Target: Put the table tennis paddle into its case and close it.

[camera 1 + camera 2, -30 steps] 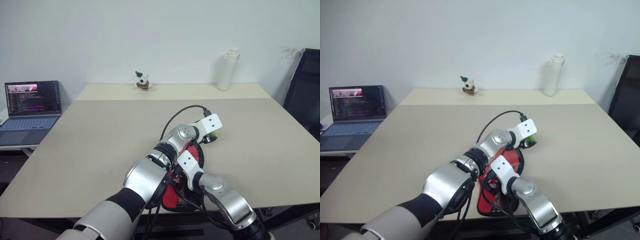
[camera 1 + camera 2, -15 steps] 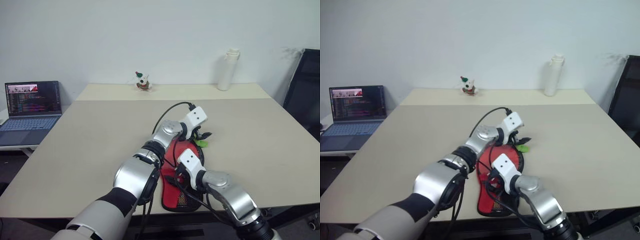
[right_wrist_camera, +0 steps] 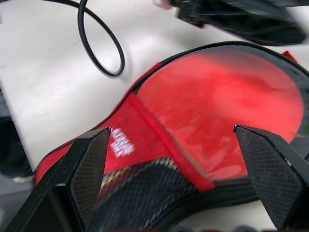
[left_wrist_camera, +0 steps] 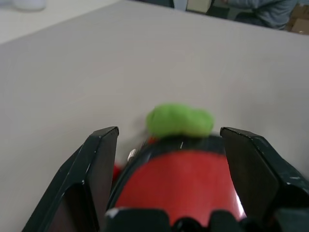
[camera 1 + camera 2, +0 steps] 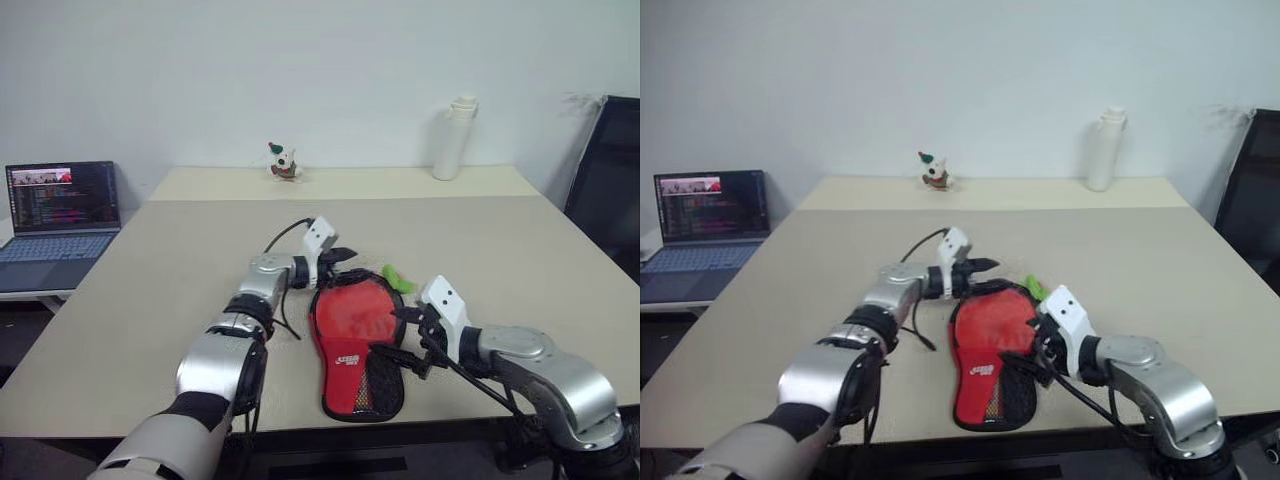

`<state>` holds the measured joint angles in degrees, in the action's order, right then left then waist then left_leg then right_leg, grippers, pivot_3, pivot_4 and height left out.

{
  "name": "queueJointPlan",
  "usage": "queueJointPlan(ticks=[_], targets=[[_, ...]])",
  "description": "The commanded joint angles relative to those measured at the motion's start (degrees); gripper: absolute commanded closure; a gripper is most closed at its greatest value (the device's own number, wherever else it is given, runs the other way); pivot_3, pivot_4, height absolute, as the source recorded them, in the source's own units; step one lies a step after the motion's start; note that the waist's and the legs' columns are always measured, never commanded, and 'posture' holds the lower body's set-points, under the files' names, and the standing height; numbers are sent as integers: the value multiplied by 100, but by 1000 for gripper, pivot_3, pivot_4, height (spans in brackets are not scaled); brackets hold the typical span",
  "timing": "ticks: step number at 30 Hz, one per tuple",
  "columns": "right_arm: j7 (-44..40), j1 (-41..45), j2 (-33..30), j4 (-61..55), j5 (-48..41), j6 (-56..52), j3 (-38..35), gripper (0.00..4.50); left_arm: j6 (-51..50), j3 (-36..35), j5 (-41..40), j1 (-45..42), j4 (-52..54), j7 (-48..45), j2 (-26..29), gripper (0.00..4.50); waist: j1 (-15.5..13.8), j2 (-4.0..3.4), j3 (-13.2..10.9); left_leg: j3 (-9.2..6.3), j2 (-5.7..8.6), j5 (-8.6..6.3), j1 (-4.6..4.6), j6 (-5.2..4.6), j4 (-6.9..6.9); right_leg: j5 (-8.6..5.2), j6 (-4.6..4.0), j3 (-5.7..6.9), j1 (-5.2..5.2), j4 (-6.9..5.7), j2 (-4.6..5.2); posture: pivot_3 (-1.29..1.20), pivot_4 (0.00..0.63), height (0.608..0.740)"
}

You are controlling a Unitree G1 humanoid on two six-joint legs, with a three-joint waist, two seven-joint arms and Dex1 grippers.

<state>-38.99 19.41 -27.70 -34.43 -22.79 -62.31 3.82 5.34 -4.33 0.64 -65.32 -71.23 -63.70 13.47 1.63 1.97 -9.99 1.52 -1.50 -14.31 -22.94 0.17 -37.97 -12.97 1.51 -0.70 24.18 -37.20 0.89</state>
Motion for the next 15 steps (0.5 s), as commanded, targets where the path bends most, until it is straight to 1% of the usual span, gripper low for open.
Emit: queueJointPlan(ticks=[1,2,6,10,15], targets=[[37,107,-175,-94,-182,85,-266,0,-51,69,-145,91,467,-314,60,838,-16,1,0,1,0,0,-1,0,-1,0,0,-1,0,1,4,0,150,740],[100,148,-207,-5,-156,157,-312,0,-69,98,-149,162,538,-400,76,838,-17,1,0,1,0,0,-2,0,-1,0,0,0,-1,2,10,0,150,740],[712,781,-67,1097,518,924,-120,0,-134,437,-86,709,993,-719,-45,838,-9,1,0,6,7,0,3,0,-4,7,10,-19,-3,7,20,0,150,740],[944,1131,131,1777,905,1450,230,0,-129,699,-10,1027,1195,-629,-163,838,-8,1,0,12,4,0,-3,0,-6,17,-5,-15,0,6,16,0,150,740],[1119,1332,386,2361,1211,1866,481,0,-154,807,-21,1127,1159,-399,-240,838,-8,0,1,13,4,0,-2,-1,-3,21,-15,-14,0,5,12,0,150,740]])
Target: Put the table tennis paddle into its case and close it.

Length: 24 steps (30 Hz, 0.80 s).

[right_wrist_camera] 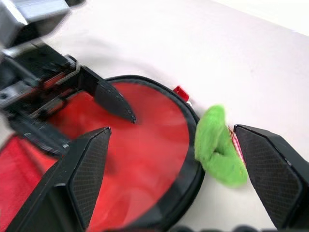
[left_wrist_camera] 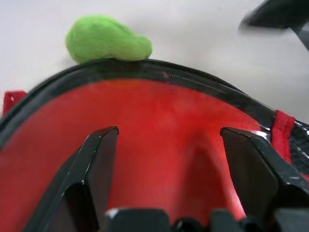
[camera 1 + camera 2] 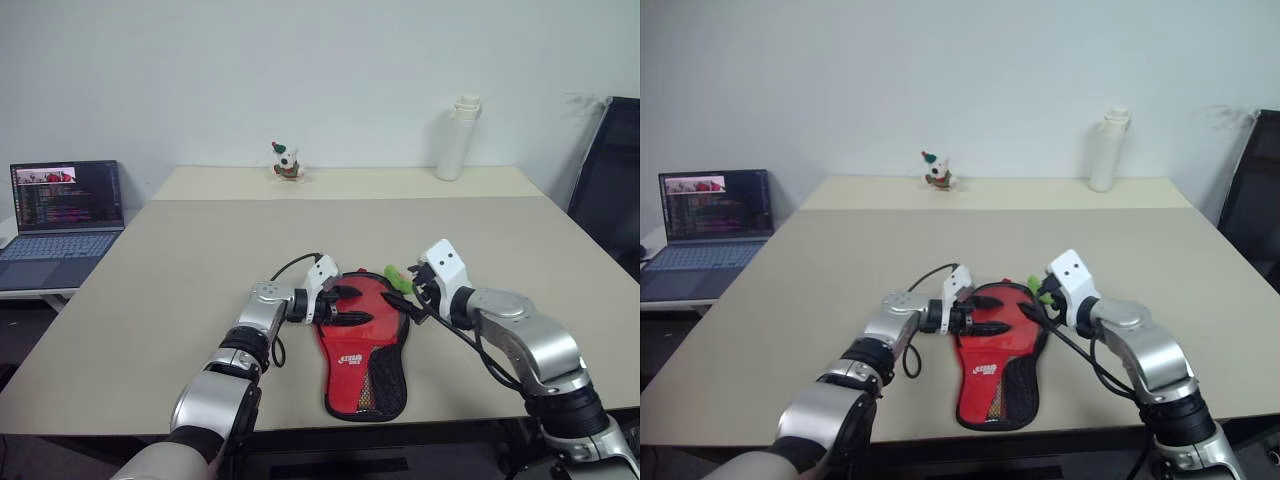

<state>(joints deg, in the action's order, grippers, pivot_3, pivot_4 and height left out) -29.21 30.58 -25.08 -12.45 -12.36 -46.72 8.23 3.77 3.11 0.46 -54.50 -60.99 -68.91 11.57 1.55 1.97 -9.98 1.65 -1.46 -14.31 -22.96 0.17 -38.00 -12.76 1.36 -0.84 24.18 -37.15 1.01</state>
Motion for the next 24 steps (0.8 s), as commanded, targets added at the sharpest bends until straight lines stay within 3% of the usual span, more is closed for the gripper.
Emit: queueJointPlan(ticks=[1,6,15,19,24], targets=[[233,283,248,345,221,370,60,0,22,92,16,73,120,166,-60,838,1,0,0,-1,0,0,0,0,0,0,0,-1,0,0,3,0,150,740],[709,664,778,1504,635,929,131,0,24,146,11,151,112,284,-66,838,6,0,2,-1,0,0,8,0,-5,1,2,-2,-5,-7,4,0,150,740],[1129,1022,980,3105,1183,1782,50,0,-27,237,-25,304,294,337,-64,838,14,-2,4,0,-1,0,8,0,-2,3,-2,-7,-4,-4,5,0,150,740],[1251,1086,1054,3253,1048,1798,-246,838,-65,257,-36,370,347,342,-61,808,15,-2,4,-1,-2,0,11,0,-2,3,-2,-5,-5,-8,5,0,150,740],[1307,989,1199,3172,883,1631,-519,2654,-101,265,-31,411,334,390,-78,808,15,-3,4,-3,-2,0,11,0,-2,3,-2,-7,-5,-7,5,0,150,740]])
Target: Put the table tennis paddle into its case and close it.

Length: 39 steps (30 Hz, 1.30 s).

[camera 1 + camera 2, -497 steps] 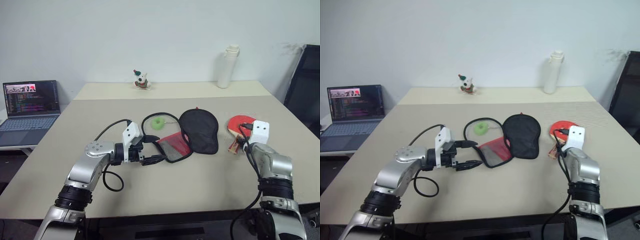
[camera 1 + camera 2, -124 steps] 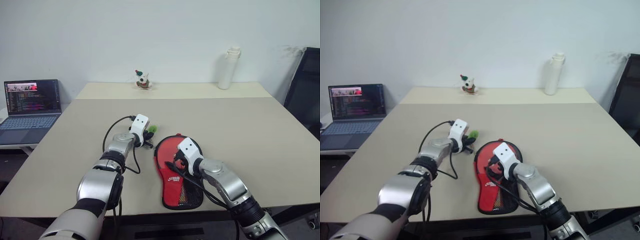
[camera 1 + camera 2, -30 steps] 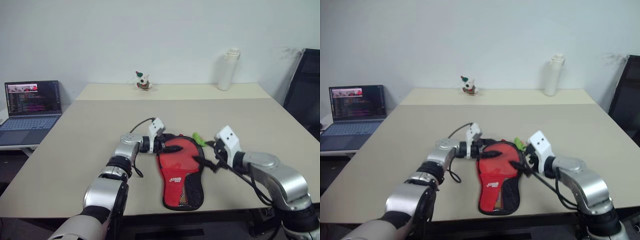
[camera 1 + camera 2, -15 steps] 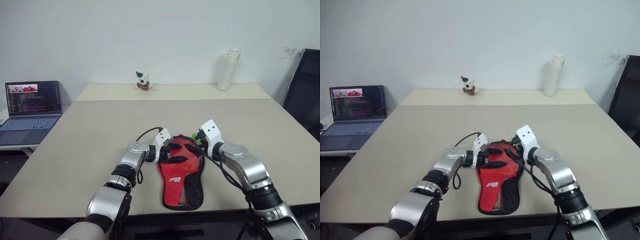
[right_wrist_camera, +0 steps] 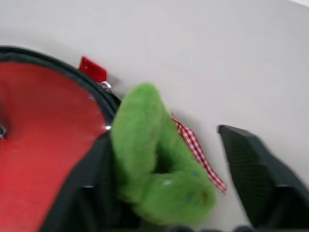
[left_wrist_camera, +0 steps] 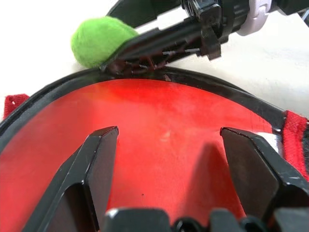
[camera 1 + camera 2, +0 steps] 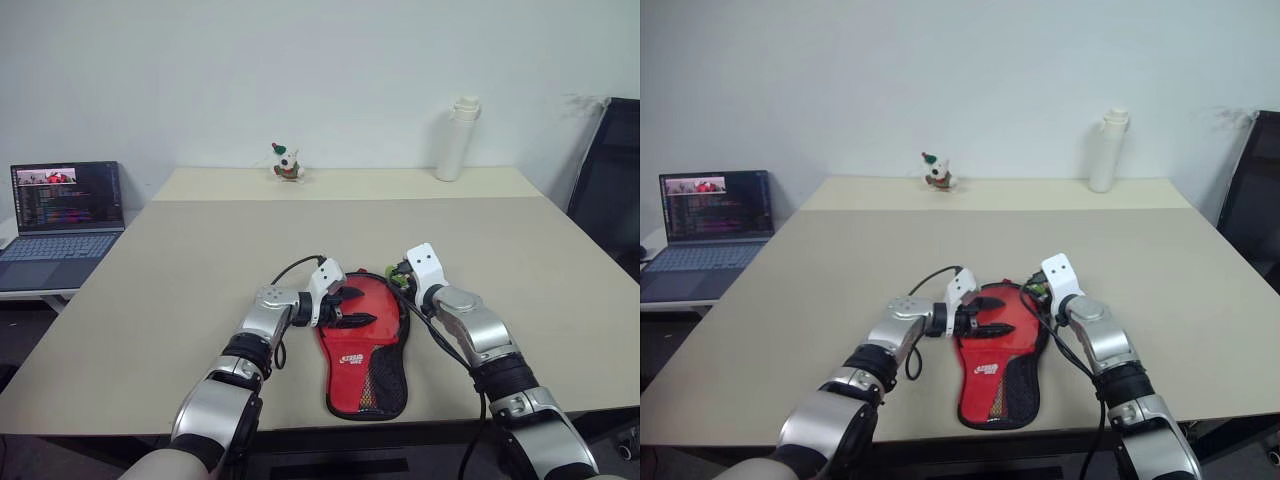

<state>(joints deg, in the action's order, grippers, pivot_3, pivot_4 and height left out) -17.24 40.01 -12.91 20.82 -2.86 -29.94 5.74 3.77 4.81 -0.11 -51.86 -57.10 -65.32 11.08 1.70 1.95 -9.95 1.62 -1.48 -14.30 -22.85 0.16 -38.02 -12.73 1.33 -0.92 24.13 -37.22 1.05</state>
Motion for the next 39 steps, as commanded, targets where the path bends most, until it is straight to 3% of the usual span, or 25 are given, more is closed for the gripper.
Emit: queueJointPlan(ticks=[1,6,19,26,30,39], targets=[[119,30,1,-176,-89,-80,-293,2895,-111,95,22,153,-50,30,-28,808,0,0,0,-1,0,0,0,0,0,0,0,0,0,0,0,0,150,740],[131,-111,-21,-411,-167,-226,-343,4459,-122,157,48,172,-110,99,-107,808,-18,-2,1,-3,2,0,-1,0,-1,0,0,2,-2,0,2,0,150,740],[-317,-707,-996,-1662,-405,-1047,-774,4459,-159,320,156,146,-377,17,-327,808,-71,-23,17,0,9,0,-1,0,-1,-8,15,6,-9,7,7,0,150,740],[-1503,-1902,-1956,-3550,-1053,-1880,-579,4459,-270,314,152,123,-505,106,-451,808,-151,-35,29,0,9,-1,-5,-1,3,-18,30,8,-10,17,5,0,150,740],[-2340,-3073,-2798,-5188,-1759,-2430,-586,4459,-274,327,194,46,-619,208,-538,808,-223,-45,48,-7,11,-1,-7,-1,0,-20,32,17,-14,22,6,0,150,740],[-2862,-4541,-3670,-6612,-2544,-2673,-939,4459,-237,357,249,-71,-804,324,-629,808,-203,-38,60,-14,10,-3,53,-1,-5,-39,10,25,-76,31,9,0,150,740]])
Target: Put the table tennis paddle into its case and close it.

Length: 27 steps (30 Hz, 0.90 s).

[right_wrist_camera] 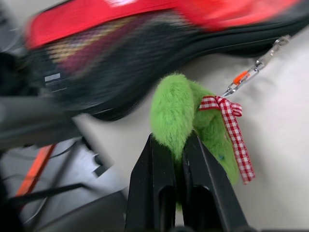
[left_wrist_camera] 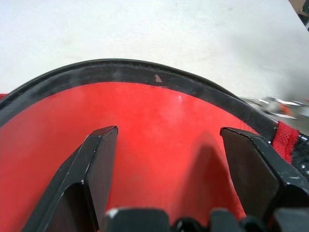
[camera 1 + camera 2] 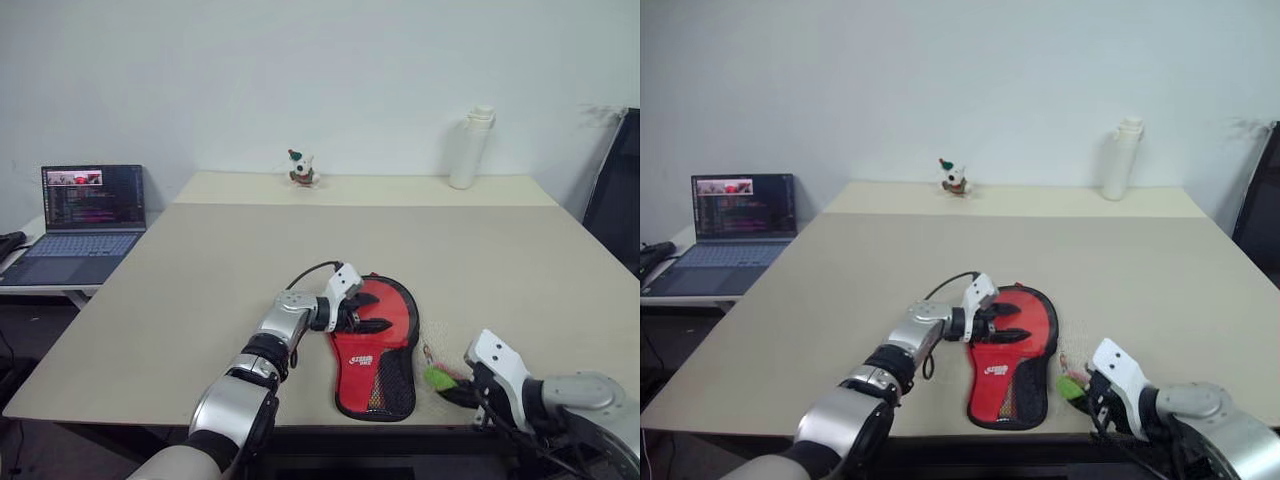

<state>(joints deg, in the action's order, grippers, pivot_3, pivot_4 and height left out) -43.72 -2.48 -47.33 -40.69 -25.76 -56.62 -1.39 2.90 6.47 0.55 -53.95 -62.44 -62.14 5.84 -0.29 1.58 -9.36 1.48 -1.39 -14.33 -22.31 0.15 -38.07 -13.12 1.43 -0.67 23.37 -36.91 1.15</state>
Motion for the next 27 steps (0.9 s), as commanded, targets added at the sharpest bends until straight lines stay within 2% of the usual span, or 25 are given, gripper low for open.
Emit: queueJointPlan(ticks=[1,5,15,26,27], targets=[[-327,-525,-342,-630,-358,-12,-282,4459,-146,198,196,133,-284,22,-114,808,-13,-3,3,-5,1,0,0,0,0,-1,-1,5,-4,2,2,0,150,740],[-561,-1066,-539,-1121,-831,-64,-382,4459,-138,205,235,116,-324,91,-109,808,-32,3,9,-8,4,-3,-6,4,5,4,18,9,-5,9,5,0,150,740],[-498,-1480,-610,-1909,-2464,-482,-656,4459,-125,201,256,86,-371,218,-75,808,-29,9,23,-33,3,-4,-2,7,3,-3,6,14,-9,8,6,0,150,740],[-9,-1184,-735,-1662,-2963,-495,-570,4459,-126,202,269,90,-332,266,-70,808,-26,12,25,-53,3,-4,-4,7,4,-4,5,22,-10,12,7,0,150,740],[-14,-1150,-772,-1611,-2933,-473,-576,4234,-127,202,267,93,-322,261,-72,808,-26,12,25,-54,3,-4,-4,7,4,-5,5,22,-10,12,7,0,150,740]])
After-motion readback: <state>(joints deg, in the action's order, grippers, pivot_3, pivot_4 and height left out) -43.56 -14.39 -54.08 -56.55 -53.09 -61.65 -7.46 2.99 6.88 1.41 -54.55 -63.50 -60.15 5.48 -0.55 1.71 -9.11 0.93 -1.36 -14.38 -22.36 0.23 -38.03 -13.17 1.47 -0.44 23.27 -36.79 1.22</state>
